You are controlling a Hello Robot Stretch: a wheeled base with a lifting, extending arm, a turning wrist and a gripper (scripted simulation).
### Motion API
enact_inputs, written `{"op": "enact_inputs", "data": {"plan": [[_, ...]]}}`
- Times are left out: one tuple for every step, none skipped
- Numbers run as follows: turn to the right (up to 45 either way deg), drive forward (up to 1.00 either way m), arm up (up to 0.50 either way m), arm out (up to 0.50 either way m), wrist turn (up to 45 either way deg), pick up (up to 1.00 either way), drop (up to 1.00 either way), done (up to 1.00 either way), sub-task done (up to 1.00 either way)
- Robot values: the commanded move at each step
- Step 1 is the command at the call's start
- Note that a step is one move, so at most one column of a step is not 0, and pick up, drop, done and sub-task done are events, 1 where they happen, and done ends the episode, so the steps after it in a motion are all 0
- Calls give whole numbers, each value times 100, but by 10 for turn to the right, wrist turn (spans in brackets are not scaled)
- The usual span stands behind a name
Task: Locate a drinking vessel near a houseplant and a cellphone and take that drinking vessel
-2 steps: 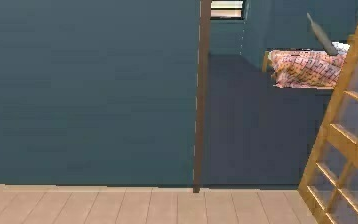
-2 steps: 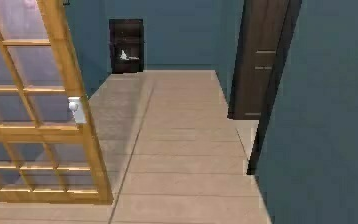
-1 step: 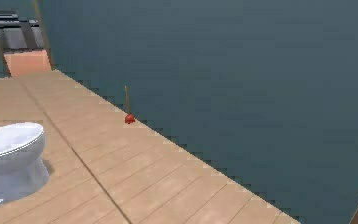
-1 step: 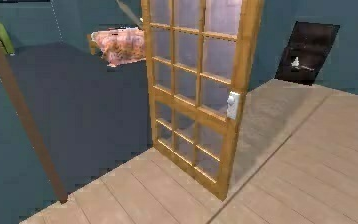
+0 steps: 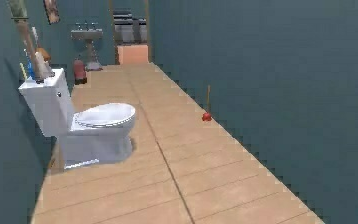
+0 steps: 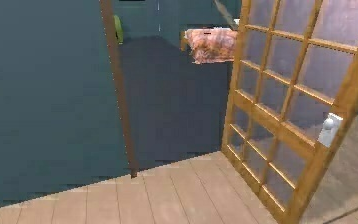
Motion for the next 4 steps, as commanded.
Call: {"op": "enact_inputs", "data": {"plan": [[0,100,0,0,0,0,0,0,0],[0,85,0,0,0,0,0,0,0],[-390,0,0,0,0,0,0,0,0],[0,5,0,0,0,0,0,0,0]]}}
